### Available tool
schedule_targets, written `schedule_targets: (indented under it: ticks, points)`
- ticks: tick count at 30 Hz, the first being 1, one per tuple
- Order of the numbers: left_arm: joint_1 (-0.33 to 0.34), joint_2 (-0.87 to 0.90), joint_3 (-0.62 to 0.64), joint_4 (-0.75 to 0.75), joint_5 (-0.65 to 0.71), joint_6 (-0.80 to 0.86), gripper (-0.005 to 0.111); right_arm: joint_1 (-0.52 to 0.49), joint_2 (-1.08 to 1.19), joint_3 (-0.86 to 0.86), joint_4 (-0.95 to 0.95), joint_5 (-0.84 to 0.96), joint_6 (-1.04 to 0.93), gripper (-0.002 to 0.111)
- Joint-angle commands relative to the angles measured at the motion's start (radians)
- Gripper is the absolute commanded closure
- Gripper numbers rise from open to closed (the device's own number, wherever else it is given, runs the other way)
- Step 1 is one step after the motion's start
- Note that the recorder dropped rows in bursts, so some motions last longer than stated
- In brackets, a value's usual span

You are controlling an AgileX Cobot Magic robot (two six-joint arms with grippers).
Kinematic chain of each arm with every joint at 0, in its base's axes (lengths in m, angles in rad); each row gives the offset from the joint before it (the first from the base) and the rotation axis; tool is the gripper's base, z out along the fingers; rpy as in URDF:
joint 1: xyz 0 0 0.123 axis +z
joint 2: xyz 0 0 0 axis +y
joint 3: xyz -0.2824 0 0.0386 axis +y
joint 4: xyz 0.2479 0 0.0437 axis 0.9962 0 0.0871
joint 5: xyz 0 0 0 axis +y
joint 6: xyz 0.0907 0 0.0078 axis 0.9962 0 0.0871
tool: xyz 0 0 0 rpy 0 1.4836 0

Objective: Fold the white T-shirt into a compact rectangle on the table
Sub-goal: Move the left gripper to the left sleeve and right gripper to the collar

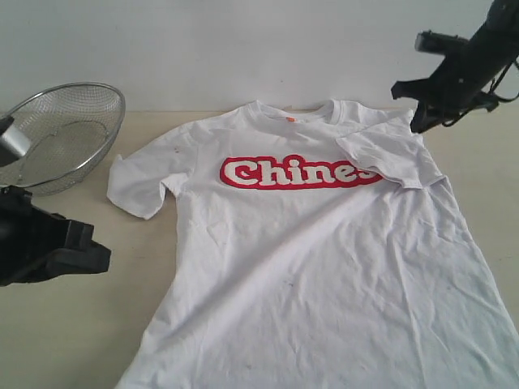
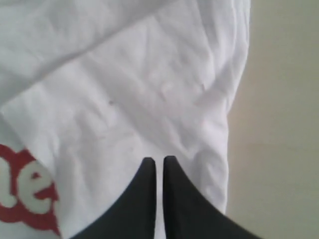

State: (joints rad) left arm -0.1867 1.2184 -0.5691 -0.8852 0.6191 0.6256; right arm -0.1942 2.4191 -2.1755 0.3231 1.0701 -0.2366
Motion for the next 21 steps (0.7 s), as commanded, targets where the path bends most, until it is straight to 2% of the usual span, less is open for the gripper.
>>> schedule_targets:
  ticks: [1,5,7,8,12,14,18,21]
  points:
    - [0.002,0.137,-0.003,-0.045,-0.184,-0.029,0.102,0.036,-0.078,-0.001,0.032,0.021,-0.046,0.108]
    - [0.006,0.285,-0.051,-0.08,-0.241,-0.029,0.102,0.108,-0.091,-0.001,0.045,0.052,-0.053,0.108]
    - [0.011,0.349,-0.088,-0.08,-0.255,-0.029,0.095,0.151,-0.091,-0.001,0.045,0.058,-0.053,0.108]
    - [0.016,0.371,-0.103,-0.093,-0.259,-0.029,0.091,0.171,-0.091,-0.001,0.045,0.058,-0.053,0.108]
    - [0.083,0.451,-0.171,-0.18,-0.26,-0.01,0.061,0.225,-0.093,-0.001,0.046,0.06,-0.054,0.108]
    - [0.119,0.479,-0.202,-0.203,-0.257,-0.002,0.053,0.229,-0.093,-0.001,0.052,0.071,-0.054,0.108]
    - [0.171,0.528,-0.267,-0.226,-0.25,0.0,0.053,0.227,-0.093,-0.001,0.065,0.106,-0.057,0.108]
    - [0.178,0.567,-0.309,-0.226,-0.246,0.002,0.053,0.227,-0.095,-0.001,0.08,0.111,-0.061,0.108]
